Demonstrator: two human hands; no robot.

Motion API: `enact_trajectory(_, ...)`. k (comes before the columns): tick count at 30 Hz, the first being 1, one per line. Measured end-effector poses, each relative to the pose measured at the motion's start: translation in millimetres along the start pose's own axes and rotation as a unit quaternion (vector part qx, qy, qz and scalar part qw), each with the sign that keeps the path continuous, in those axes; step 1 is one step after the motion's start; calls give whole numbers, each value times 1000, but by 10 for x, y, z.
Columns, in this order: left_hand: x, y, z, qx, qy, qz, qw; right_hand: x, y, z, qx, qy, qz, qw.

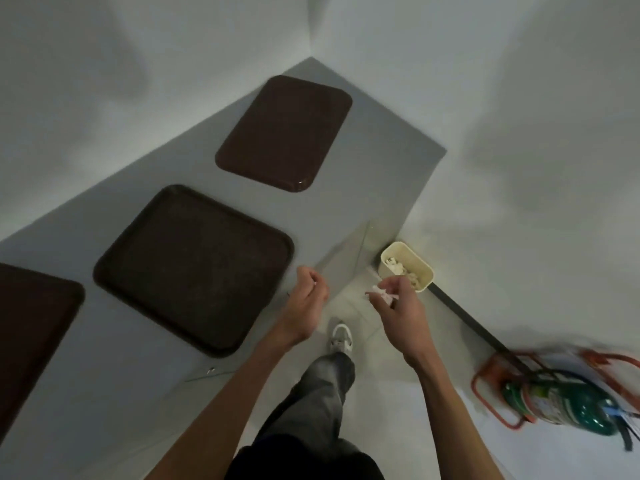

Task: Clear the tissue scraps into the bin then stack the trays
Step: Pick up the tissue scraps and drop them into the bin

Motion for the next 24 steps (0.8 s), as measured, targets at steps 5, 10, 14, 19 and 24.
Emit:
enact_trajectory(5, 698, -712, 140, -37, -21, 73, 996, -462, -663, -296, 62, -9, -31, 998)
enact_trajectory(10, 1433, -1418, 217, -78, -19, 137, 987, -934, -1313, -561, 121, -14, -51, 991)
enact_trajectory(14, 1944, -1864, 331, -89, -19, 154, 984, -1258, -1839, -842, 148, -13, -64, 987)
enact_trajectory(19, 2489, -2268, 792, -131, -18, 114, 985, -1431, -2525, -1311, 195, -4, -44, 980)
enact_trajectory(24, 2990, -2542, 1440, -206, -51, 57, 975, -1268, -3244, -2119, 243, 24, 31, 969)
Point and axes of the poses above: each hand's wrist, its own y-axis away from the middle knuckle, its own x-axis out of the palm, z = x × y, the point moved 2 cm from there along -y, towards the middle knuckle, and after that the axes turned 13 degrees about x, right-handed, at the moved point
